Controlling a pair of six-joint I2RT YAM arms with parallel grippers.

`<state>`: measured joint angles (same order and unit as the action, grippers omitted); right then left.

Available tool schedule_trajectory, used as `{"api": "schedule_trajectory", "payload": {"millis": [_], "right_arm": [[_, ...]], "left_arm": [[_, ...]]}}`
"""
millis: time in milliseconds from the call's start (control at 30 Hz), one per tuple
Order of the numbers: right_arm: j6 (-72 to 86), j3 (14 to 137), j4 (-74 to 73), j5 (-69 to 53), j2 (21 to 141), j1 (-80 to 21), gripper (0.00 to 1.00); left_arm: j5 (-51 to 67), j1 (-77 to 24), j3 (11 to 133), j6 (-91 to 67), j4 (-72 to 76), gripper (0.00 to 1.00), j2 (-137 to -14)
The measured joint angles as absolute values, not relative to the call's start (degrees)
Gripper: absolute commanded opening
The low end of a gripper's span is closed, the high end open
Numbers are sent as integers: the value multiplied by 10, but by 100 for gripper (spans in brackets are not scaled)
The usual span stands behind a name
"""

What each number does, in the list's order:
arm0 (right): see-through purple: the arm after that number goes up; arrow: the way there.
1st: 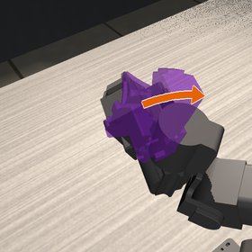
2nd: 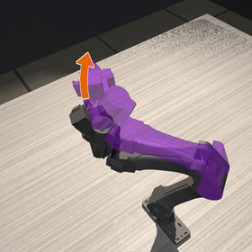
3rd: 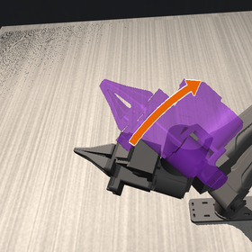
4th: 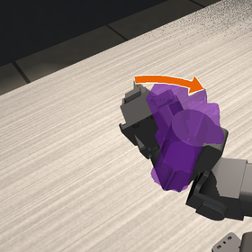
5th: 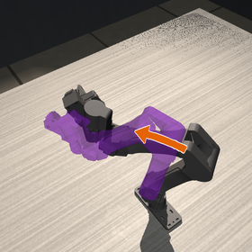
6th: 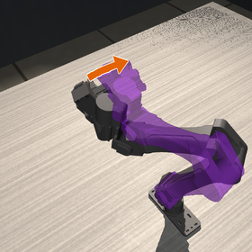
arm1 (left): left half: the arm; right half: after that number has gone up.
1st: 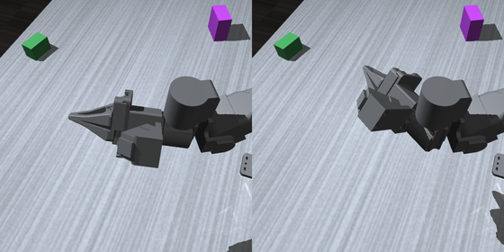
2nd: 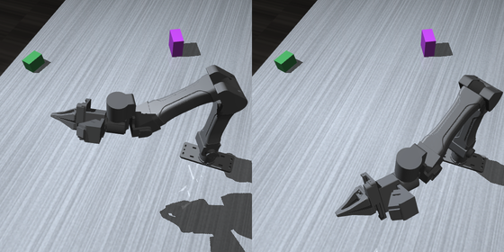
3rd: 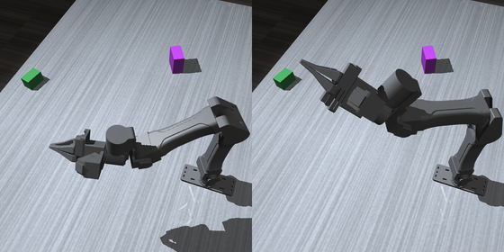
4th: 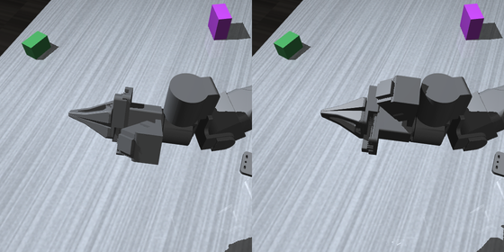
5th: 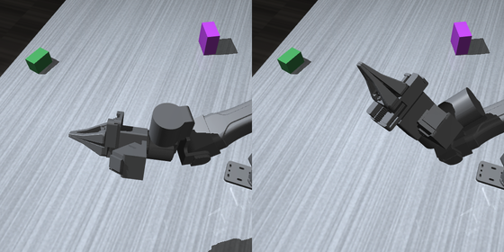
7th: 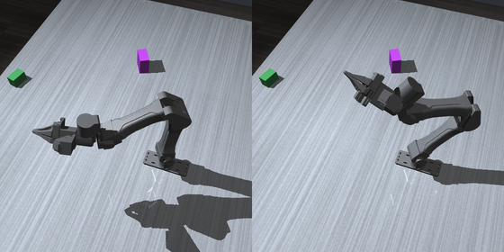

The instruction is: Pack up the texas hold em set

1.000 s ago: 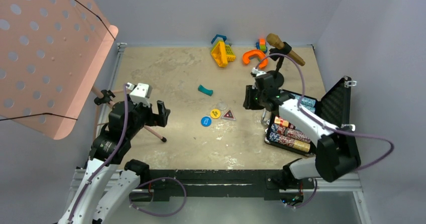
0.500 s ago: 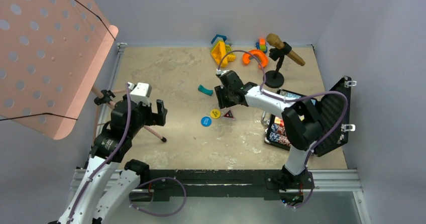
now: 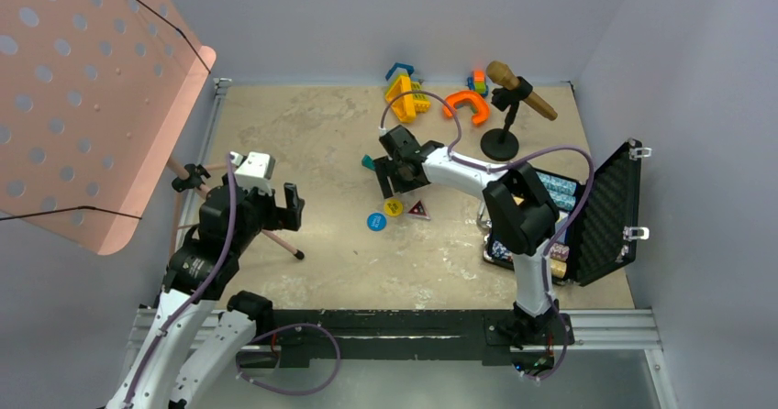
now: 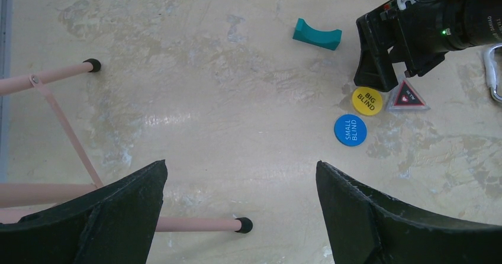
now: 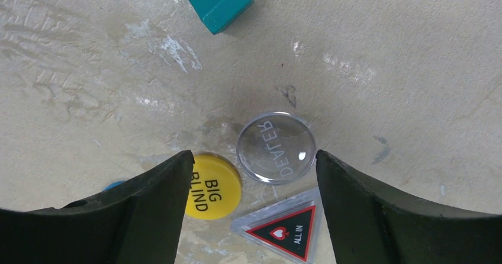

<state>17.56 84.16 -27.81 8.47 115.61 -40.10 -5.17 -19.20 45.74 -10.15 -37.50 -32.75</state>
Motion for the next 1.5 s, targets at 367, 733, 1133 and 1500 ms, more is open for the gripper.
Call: {"api": "schedule_trajectory", "payload": {"millis": [367, 733, 1133, 1500], "right_arm": [[195, 854, -298, 120, 1171, -402, 67], [205, 861, -301, 127, 1188, -404, 61], [206, 866, -309, 142, 1190, -409, 54], [208, 874, -317, 140, 1195, -409, 41]], "left_arm": [[-51, -192, 457, -98, -375, 99, -323], [-51, -192, 457, -98, -375, 99, -322], [-51, -192, 457, -98, -375, 99, -319], [-52, -192, 457, -98, -375, 99, -311]]}}
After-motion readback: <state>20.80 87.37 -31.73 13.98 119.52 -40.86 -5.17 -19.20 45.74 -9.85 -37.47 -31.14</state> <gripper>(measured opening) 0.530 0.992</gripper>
